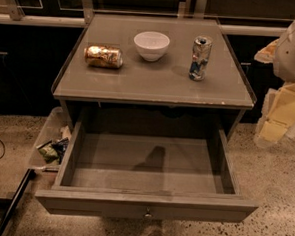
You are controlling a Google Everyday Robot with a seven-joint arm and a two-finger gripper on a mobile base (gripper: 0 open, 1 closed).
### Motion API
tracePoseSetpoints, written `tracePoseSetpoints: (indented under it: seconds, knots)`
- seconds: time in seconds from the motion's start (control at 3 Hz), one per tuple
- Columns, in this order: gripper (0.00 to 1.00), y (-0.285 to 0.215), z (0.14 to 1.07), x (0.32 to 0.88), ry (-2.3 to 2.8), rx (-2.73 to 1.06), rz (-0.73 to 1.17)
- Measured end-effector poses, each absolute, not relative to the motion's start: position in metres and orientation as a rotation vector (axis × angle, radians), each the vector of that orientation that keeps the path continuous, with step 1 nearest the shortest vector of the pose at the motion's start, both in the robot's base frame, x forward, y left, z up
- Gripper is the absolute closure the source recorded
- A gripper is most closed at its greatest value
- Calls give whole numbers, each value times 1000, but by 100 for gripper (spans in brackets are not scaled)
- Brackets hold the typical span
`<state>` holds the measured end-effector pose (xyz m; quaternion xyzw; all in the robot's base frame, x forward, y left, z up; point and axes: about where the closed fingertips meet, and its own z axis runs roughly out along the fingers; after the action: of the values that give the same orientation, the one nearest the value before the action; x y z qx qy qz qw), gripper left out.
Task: Close top drawer
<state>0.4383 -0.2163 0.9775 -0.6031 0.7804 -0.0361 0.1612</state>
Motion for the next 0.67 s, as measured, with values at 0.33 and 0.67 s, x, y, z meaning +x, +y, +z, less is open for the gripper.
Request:
tracePoseSetpoints:
  seconds: [0.33,0.67]
  knots:
    - [0,-220,970,435,2258,-1707,-77]
    - [0,-220,971,435,2257,-1706,-77]
